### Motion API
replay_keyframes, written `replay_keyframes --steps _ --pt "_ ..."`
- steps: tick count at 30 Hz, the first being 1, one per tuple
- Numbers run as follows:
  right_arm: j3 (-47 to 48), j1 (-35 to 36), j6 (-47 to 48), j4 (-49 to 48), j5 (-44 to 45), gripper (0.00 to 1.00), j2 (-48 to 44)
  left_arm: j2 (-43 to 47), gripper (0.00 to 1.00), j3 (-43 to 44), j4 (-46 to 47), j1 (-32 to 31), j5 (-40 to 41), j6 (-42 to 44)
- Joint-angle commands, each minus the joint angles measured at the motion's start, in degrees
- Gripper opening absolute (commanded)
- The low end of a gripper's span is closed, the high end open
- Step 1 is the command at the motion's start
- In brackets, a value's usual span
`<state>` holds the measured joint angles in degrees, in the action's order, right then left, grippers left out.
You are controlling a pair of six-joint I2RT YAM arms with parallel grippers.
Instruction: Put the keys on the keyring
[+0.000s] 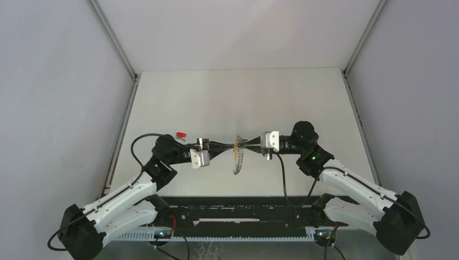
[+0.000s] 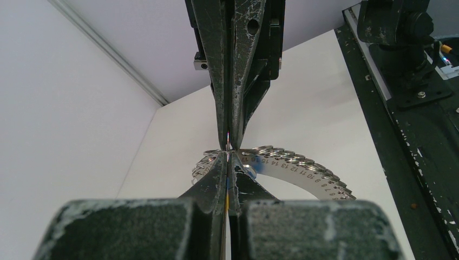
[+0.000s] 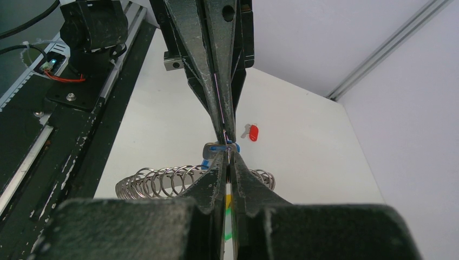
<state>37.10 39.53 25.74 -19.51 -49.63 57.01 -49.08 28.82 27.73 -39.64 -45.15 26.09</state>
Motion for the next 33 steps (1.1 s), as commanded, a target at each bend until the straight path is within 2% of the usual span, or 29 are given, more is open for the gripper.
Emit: replay_keyframes --steps 1,33 --pt "0.5 0.5 -0.3 -2.6 -0.5 0.0 -1.2 0.2 0.0 0.4 0.7 -0.1 -0.2 0.3" --pt "2.6 0.8 -0.6 -1.0 -4.4 0.0 1.0 -1.0 0.0 0.7 4.3 -0.7 -4.5 -1.8"
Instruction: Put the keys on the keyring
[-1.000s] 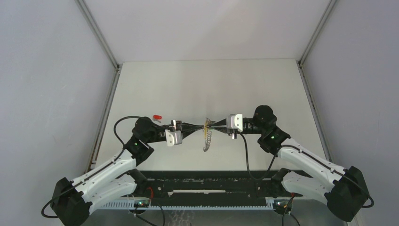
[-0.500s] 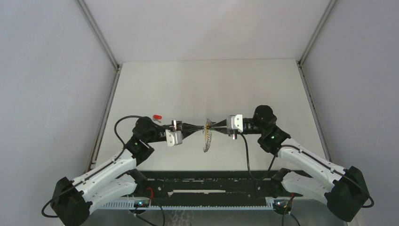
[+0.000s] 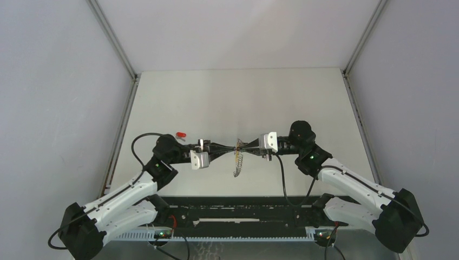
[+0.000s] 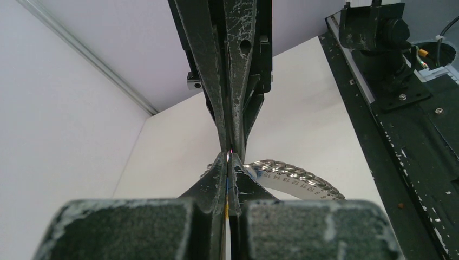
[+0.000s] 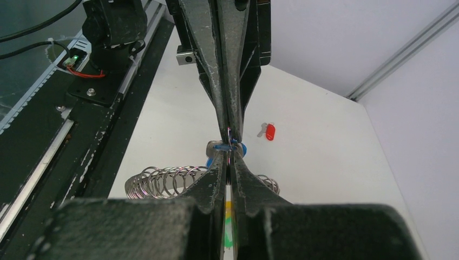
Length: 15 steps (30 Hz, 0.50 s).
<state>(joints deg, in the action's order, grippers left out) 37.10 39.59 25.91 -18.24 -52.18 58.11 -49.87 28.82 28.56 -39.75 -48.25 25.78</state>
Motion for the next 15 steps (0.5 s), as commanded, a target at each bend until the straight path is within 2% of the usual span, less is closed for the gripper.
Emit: replay_keyframes --steps 1,8,15 --pt "2.5 0.7 -0.9 -2.4 -1.7 0.0 -0.1 -0.4 0.0 0.8 3.4 -0.7 -1.5 -1.5" --pt "2.5 0.7 -1.5 -2.8 -0.5 0.0 -0.7 -0.5 0.0 0.6 2.9 -0.8 -1.2 -1.3" --pt "2.5 0.5 -0.1 -0.4 0.5 0.0 -2.2 1.7 0.0 1.2 -4.6 -0.8 1.8 2.5"
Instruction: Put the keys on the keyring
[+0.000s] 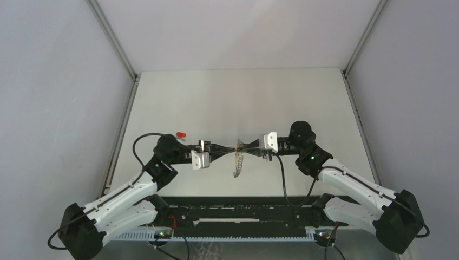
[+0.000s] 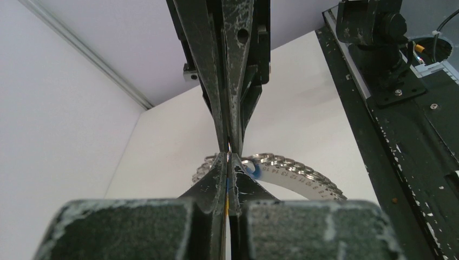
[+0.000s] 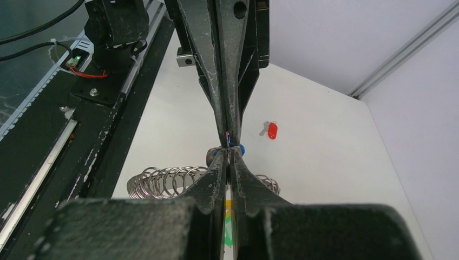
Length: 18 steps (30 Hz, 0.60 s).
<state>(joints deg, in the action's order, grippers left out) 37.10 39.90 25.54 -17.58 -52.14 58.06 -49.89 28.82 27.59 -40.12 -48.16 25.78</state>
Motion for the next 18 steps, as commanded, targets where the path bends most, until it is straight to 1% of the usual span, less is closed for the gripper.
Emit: replay_keyframes --steps 1,4,11,18 --pt "2.5 0.1 0.4 -0.8 0.5 0.0 -2.3 2.1 0.0 1.2 -4.5 -0.4 2.1 3.0" --pt "2.5 -0.1 0.5 -0.5 0.5 0.0 -2.7 2.2 0.0 1.6 -6.3 -0.4 2.7 3.8" --pt "2.5 0.3 0.9 -0.2 0.6 0.0 -2.1 2.5 0.0 1.8 -6.0 -0.4 2.1 3.8" --pt "2.4 -0.1 2.9 2.5 3.6 0.0 -3.0 2.9 0.0 1.7 -6.8 -0.3 3.1 4.3"
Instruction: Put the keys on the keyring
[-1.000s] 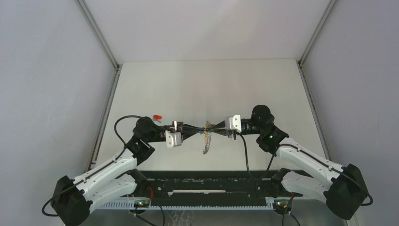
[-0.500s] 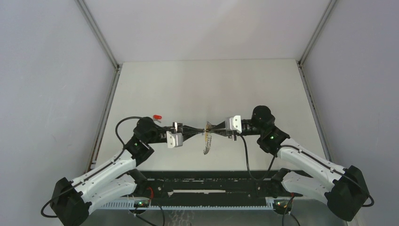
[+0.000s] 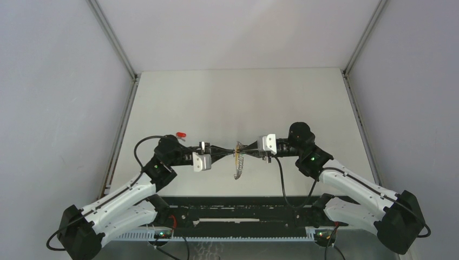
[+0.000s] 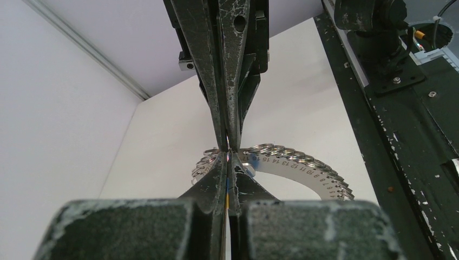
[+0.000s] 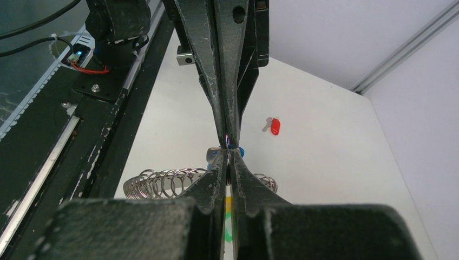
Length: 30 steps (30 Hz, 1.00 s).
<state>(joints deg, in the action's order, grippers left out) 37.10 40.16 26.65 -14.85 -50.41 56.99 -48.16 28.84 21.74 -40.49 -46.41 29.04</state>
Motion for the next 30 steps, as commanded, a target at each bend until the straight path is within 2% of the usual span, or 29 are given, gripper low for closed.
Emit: replay_keyframes --steps 1,20,30 --pt "2.5 -0.3 1.8 -0.2 2.0 0.0 -2.0 1.1 0.0 1.7 -1.1 0.1 1.5 1.1" --pt "2.4 -0.3 2.6 0.4 2.9 0.0 -1.9 1.6 0.0 2.3 -3.5 0.1 4.1 2.0" --pt "3.3 -0.8 -0.3 -0.4 2.3 0.0 -1.4 0.9 0.0 3.4 -5.7 0.1 -0.6 3.7"
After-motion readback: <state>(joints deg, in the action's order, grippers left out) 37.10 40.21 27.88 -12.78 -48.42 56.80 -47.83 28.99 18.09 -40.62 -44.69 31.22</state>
